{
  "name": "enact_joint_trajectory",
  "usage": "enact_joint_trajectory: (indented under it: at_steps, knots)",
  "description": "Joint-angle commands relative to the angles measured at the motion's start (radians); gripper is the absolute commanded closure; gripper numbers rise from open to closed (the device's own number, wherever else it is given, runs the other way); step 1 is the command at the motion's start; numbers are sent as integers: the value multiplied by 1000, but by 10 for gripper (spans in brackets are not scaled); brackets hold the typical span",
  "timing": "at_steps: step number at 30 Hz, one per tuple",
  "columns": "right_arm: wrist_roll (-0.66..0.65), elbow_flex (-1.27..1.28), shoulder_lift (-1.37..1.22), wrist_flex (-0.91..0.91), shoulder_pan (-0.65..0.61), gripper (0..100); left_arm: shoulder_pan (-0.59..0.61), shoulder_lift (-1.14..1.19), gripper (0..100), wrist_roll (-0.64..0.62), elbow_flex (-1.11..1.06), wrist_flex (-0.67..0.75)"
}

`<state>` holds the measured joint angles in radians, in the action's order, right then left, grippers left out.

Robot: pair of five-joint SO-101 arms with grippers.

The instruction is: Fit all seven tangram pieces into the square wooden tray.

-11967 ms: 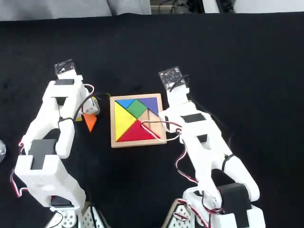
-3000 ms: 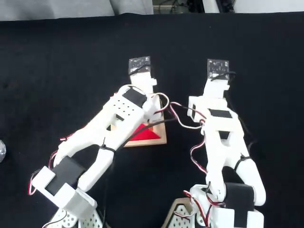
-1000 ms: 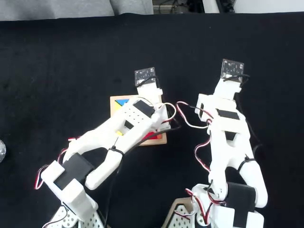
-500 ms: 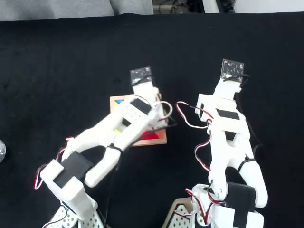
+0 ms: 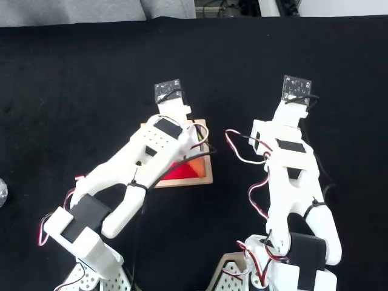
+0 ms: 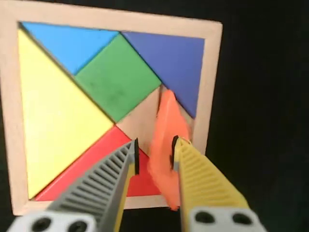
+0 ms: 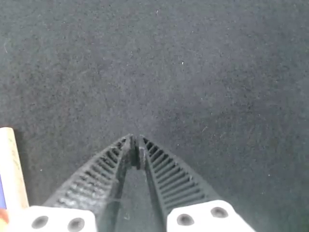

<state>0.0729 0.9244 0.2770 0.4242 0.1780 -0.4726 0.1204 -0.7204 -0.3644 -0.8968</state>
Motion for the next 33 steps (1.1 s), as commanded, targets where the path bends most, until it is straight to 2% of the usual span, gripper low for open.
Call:
enact_joint_trajectory:
  at_steps: [1,7,14,24,29,33]
  knots:
    - [6,-39,7,-20,8,987,5,-52,863,11,30,0]
    - [6,-39,7,-20,8,987,-1,-52,863,11,22,0]
    - [6,-39,5,-20,8,987,-102,-63,861,9,10,-52]
    - [6,-39,8,-20,8,987,-99,-49,859,9,8,-40]
    - [-11,-38,8,-20,-17,987,-97,34,859,3,10,43]
    - [-28,-38,7,-20,-17,987,-111,80,859,2,73,8]
